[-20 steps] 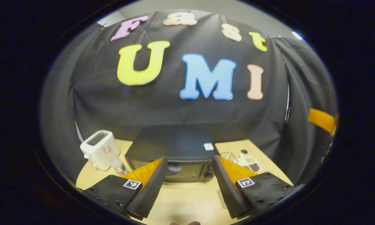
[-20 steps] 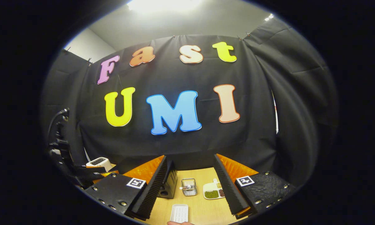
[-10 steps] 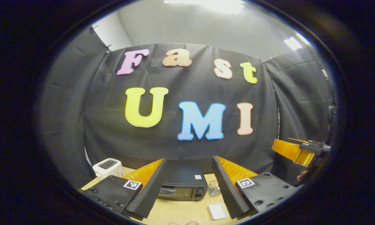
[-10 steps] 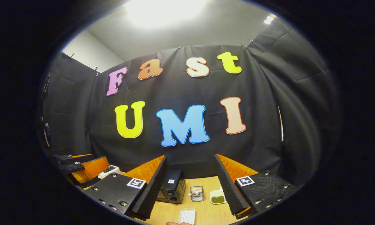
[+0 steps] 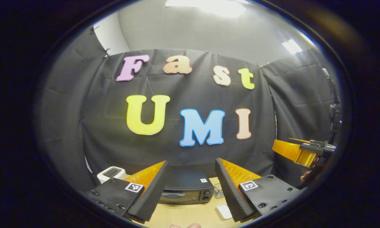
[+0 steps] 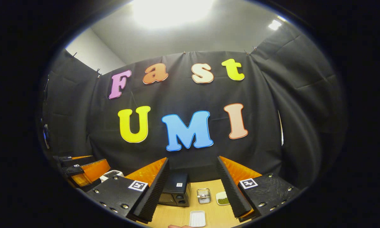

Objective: Open the electric oven with the left hand, put the food in, and close the electric oven.

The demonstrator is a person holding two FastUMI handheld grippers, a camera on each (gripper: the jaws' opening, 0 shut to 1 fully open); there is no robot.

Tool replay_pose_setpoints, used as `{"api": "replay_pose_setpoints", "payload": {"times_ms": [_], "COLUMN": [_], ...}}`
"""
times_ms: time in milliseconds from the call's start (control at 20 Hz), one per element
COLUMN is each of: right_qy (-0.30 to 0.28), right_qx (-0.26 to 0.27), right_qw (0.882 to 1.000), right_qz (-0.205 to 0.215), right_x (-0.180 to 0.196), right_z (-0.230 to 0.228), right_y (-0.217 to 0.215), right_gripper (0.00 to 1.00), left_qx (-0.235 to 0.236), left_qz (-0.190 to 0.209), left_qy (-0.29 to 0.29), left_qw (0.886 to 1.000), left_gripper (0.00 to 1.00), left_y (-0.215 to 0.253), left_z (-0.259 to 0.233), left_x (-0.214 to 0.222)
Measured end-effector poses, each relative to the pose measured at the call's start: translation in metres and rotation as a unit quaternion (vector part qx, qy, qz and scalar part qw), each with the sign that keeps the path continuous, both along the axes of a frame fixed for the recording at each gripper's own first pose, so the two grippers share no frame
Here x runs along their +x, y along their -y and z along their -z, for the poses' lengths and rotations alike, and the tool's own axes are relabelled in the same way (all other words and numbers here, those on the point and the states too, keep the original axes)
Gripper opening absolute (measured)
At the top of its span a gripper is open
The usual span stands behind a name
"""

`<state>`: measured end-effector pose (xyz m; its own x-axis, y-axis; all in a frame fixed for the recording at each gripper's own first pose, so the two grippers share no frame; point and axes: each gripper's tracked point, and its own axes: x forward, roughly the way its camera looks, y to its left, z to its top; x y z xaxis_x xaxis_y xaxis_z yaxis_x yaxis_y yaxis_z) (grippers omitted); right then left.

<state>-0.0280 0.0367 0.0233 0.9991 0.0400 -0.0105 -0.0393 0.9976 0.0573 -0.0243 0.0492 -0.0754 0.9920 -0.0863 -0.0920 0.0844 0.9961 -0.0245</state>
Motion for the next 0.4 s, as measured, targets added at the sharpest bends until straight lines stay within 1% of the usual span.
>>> {"api": "replay_pose_setpoints", "payload": {"times_ms": [50, 100, 400], "right_qy": [0.0, 0.001, -0.001], "right_qx": [-0.003, -0.004, -0.005], "right_qw": [1.0, 1.0, 1.0], "right_qz": [0.001, 0.001, 0.011], "right_x": [-0.002, -0.004, -0.009], "right_z": [-0.001, -0.001, -0.004], "right_y": [-0.004, -0.007, -0.015], "right_gripper": [0.89, 0.9, 0.89], "left_qx": [-0.001, -0.004, -0.012], "left_qz": [0.0, 0.002, 0.012], "left_qy": [0.001, 0.002, 0.01], "left_qw": [1.0, 1.0, 1.0], "left_gripper": [0.95, 0.99, 0.99], "left_y": [-0.004, -0.008, -0.019], "left_z": [0.001, 0.0, -0.005], "left_x": [-0.002, -0.005, -0.012]}}
